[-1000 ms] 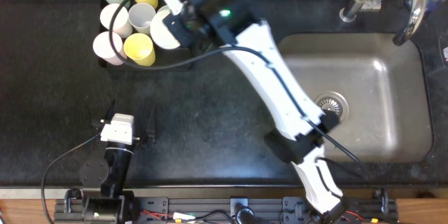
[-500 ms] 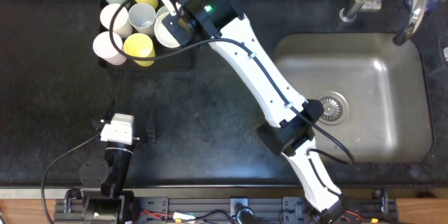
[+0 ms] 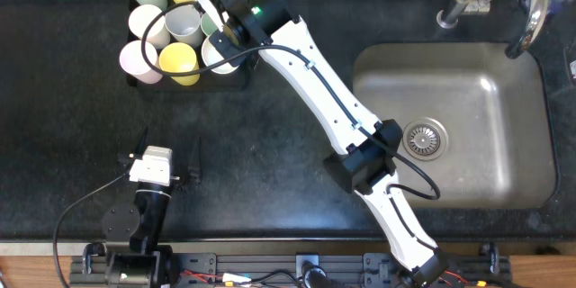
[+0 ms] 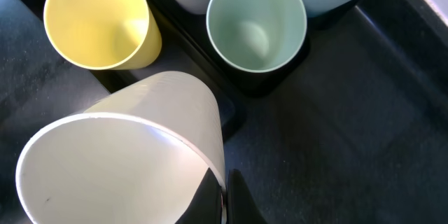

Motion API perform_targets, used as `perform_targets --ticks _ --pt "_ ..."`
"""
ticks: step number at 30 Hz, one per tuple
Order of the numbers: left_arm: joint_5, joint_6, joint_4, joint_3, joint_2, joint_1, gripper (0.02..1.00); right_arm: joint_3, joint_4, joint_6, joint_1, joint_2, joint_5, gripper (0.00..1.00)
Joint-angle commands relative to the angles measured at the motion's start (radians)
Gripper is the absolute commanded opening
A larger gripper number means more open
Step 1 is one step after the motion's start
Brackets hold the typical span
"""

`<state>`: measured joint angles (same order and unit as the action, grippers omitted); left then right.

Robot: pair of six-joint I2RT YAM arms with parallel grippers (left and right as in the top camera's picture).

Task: Store Cups

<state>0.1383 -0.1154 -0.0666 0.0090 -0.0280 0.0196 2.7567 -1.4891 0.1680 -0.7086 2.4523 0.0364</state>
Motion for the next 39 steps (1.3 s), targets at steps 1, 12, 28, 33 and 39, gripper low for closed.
perform_targets --ticks 1,12,28,33,39 --pt "-0.001 -0.019 -0.003 -0.001 0.012 -0.001 1.0 0.027 0.002 0.024 0.0 0.04 -0.018 0.047" --pt "-0.001 -0.019 -0.003 -0.001 0.012 -0.001 0.998 0.027 0.009 0.039 0.0 0.08 -0.025 0.045" --pt "-0.001 -0.019 -0.003 -0.001 0.012 -0.001 0.998 0.027 0.01 0.08 0.011 0.133 -0.053 0.045" --pt "-0.001 -0.018 -0.003 -0.001 0.012 -0.001 1.0 0.027 0.016 0.094 0.011 0.143 -0.07 0.047" --pt "-0.001 -0.018 -0.003 -0.001 0.012 -0.001 0.998 0.027 0.01 0.094 0.016 0.144 -0.069 0.047"
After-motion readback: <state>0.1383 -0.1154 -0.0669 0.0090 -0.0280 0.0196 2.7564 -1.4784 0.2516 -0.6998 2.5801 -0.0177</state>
